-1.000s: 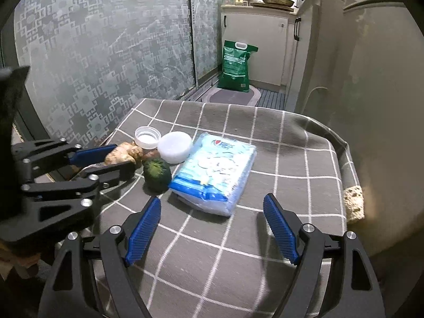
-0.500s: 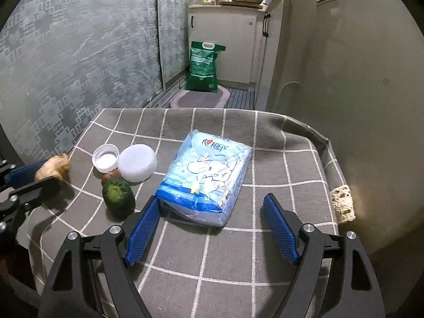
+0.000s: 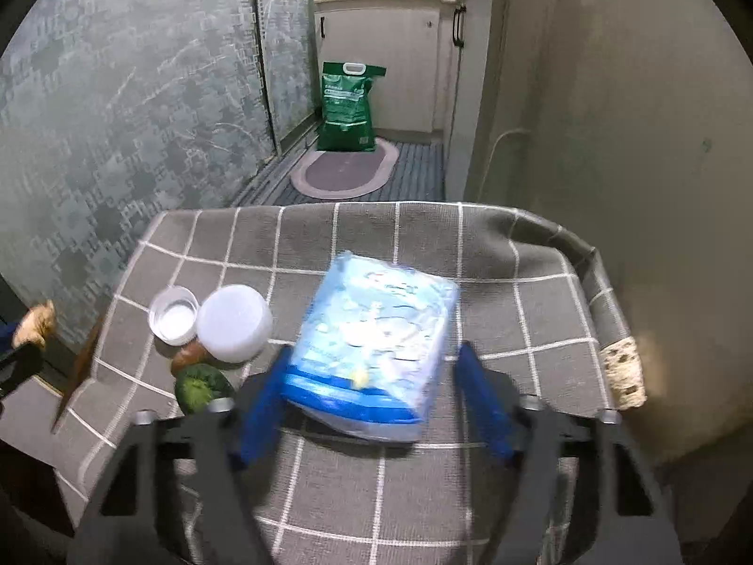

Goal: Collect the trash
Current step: 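Grasp the ginger root with the left tool while the right tool grasps the blue tissue pack, then drop the ginger and tissue pack into the teal bin, opening both tools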

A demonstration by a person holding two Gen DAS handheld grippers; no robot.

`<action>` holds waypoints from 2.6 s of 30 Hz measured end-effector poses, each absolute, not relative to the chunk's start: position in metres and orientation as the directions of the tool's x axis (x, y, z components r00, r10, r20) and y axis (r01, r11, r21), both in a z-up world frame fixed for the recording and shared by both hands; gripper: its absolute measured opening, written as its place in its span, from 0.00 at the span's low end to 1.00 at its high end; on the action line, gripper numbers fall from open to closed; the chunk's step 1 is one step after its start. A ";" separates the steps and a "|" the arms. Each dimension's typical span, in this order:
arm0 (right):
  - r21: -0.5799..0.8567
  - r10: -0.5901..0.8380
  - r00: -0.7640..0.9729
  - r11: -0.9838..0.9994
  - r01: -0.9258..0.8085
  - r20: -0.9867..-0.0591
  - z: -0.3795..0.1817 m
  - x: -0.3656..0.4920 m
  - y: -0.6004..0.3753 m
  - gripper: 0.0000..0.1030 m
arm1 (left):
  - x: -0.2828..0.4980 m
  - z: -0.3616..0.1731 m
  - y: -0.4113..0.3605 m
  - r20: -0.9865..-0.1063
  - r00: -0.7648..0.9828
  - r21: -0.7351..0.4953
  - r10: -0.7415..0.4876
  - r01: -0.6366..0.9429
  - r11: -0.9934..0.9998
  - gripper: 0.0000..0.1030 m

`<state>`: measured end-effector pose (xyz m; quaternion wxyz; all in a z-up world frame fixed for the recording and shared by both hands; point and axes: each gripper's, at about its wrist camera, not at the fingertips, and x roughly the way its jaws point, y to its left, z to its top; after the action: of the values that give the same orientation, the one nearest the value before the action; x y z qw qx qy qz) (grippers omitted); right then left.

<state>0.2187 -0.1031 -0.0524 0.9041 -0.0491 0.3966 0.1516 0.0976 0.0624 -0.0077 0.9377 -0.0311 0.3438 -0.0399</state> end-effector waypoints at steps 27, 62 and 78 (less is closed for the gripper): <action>-0.020 0.437 0.624 0.809 -0.588 -0.648 0.011 0.163 0.029 0.47 | 0.071 -0.076 0.171 -0.756 0.654 -0.109 -0.017 -0.102 0.989 0.31; 0.061 0.447 0.330 0.663 -0.746 -0.831 -0.078 0.137 0.164 0.47 | 0.047 -0.157 0.205 -0.872 0.489 -0.087 -0.032 -0.090 0.992 0.33; 0.047 0.363 0.253 0.647 -0.761 -0.897 -0.132 0.137 0.189 0.47 | 0.014 -0.081 0.230 -0.765 0.644 -0.125 0.008 -0.161 0.979 0.20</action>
<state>0.1366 0.1891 -0.1316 0.7648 -0.2038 0.4882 0.3677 0.0141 0.2300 -0.0809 0.9020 -0.0910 0.4194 0.0469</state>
